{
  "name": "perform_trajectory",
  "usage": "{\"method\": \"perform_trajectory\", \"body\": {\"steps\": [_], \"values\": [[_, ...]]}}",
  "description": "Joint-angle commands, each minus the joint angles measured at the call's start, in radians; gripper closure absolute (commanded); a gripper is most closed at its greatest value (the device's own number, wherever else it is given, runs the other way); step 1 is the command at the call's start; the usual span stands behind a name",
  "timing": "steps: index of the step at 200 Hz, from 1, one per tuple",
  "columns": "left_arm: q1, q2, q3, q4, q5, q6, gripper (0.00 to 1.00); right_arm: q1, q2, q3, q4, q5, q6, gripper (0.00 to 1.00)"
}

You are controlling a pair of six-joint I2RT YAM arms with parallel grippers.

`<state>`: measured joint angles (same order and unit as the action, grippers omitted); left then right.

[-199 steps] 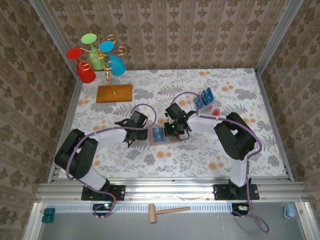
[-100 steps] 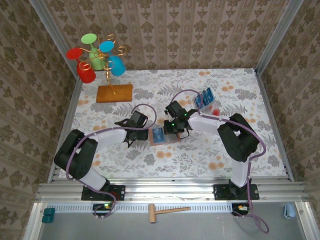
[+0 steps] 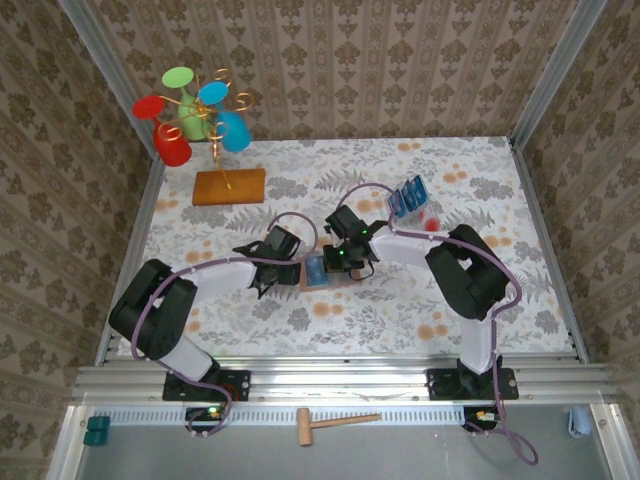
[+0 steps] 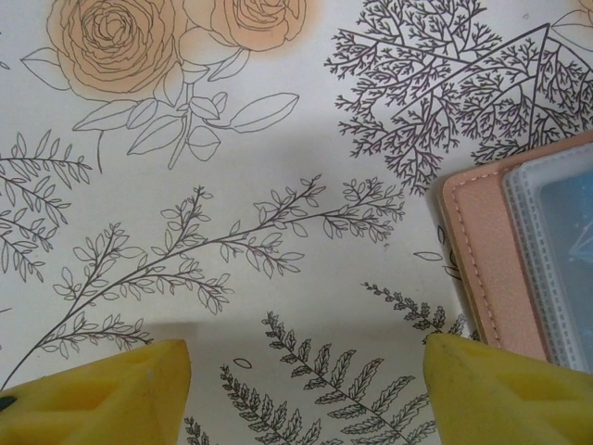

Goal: Put the credit cards into the card holder

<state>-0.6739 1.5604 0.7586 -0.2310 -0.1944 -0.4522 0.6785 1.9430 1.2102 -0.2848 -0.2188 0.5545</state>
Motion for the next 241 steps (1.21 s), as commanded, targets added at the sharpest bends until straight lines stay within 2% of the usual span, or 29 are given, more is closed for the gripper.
{"method": "perform_trajectory", "body": {"steps": [1,58,97,111,129,162,188,211,241], "values": [[-0.004,0.004,-0.011,0.01,0.002,-0.013,0.31,0.01,0.021,0.023,0.003,-0.014,0.015,0.98],[-0.003,0.006,-0.009,0.013,0.004,-0.014,0.31,0.015,0.011,0.037,-0.017,-0.009,0.005,0.98],[0.022,-0.045,-0.013,0.001,0.012,-0.025,0.31,-0.007,-0.087,0.014,-0.056,0.034,-0.019,0.95],[0.039,-0.089,-0.016,0.004,0.03,-0.028,0.31,-0.021,-0.13,-0.006,-0.072,0.057,-0.027,0.9],[0.056,-0.137,-0.015,-0.002,0.056,-0.032,0.3,-0.042,-0.185,-0.037,-0.087,0.087,-0.036,0.78],[0.101,-0.173,-0.038,0.071,0.225,-0.079,0.26,-0.078,-0.278,-0.103,-0.108,0.151,-0.037,0.53],[0.103,-0.157,-0.055,0.136,0.287,-0.105,0.21,-0.098,-0.328,-0.157,-0.121,0.211,-0.035,0.3],[0.103,-0.125,-0.059,0.174,0.31,-0.119,0.17,-0.115,-0.318,-0.193,-0.106,0.21,-0.036,0.26],[0.097,-0.088,-0.068,0.23,0.337,-0.142,0.14,-0.119,-0.264,-0.21,-0.061,0.165,-0.027,0.27]]}}
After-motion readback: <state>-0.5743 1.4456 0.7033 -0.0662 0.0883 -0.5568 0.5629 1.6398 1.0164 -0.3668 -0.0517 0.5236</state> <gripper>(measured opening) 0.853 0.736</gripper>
